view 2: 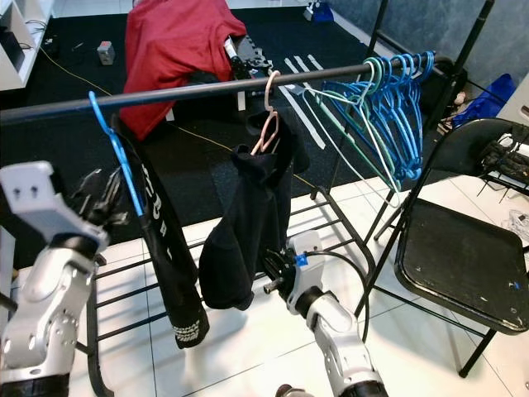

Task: Hang hanger

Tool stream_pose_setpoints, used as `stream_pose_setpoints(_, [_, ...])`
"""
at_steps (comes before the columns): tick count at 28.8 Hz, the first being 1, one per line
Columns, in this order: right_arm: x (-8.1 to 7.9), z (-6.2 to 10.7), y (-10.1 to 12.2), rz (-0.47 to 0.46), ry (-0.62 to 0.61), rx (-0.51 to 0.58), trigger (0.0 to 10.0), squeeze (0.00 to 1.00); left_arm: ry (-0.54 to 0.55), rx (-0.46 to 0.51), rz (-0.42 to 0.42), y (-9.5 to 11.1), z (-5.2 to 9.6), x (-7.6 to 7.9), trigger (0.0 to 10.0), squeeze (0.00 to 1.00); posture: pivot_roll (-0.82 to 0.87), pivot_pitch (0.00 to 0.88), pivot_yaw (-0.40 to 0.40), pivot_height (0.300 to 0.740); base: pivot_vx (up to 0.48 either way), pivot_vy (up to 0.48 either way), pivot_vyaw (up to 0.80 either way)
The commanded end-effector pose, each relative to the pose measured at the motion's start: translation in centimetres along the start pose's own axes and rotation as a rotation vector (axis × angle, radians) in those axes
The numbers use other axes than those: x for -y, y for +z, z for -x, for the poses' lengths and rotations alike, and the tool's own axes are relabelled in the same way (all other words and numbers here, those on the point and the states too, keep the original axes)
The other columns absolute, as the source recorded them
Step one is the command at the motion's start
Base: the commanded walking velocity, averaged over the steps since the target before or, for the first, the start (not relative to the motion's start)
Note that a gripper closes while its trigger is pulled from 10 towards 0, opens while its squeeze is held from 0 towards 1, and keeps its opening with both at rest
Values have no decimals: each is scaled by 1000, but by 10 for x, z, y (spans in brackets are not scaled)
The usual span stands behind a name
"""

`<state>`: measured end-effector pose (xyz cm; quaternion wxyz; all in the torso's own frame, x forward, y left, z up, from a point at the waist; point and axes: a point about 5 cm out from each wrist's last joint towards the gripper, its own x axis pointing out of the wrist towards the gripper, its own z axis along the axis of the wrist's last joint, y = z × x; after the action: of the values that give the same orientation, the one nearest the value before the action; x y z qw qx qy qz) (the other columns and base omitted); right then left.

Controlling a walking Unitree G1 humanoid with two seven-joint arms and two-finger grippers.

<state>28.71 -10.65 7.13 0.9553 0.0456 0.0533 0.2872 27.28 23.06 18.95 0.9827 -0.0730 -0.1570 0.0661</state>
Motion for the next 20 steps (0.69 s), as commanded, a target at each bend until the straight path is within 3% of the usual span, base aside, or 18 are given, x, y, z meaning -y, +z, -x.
stream_pose_setpoints(1, [1,4,-2,-19,-6,-2,10000,0,-30,11,27,1,3,2,10000,0,-16,155,-67,740,0,0,0])
stream_pose_setpoints(2, [1,4,-2,-20,-6,1,10000,0,-135,10,143,3,8,10,10000,0,-13,149,-67,740,0,0,0])
stream_pose_setpoints(5, [1,5,-2,-21,-4,7,10000,0,-197,7,214,3,13,15,10000,0,-14,146,-67,740,0,0,0])
stream_pose_setpoints(7, [1,5,-1,-22,-3,11,10000,0,-169,-1,194,1,14,11,10000,0,-11,145,-67,740,0,0,0])
stream_pose_setpoints(9, [0,5,0,-25,-2,22,10000,0,-50,-8,44,-5,14,-7,10000,0,-14,144,-66,740,0,0,0])
stream_pose_setpoints(10, [0,5,0,-25,-2,22,10000,0,-50,-8,44,-5,14,-7,10000,0,-14,144,-66,740,0,0,0])
stream_pose_setpoints(11, [0,5,1,-28,1,31,10000,0,-43,-14,-9,-7,14,-9,10000,0,-12,144,-67,740,0,0,0])
stream_pose_setpoints(14, [-1,5,7,-26,14,59,10000,0,-79,-14,-52,-8,17,-5,10000,0,-10,147,-67,740,0,0,0])
stream_pose_setpoints(20, [-3,2,12,-20,24,84,10000,0,-122,-21,-54,-11,18,3,10000,0,-11,147,-66,740,0,0,0])
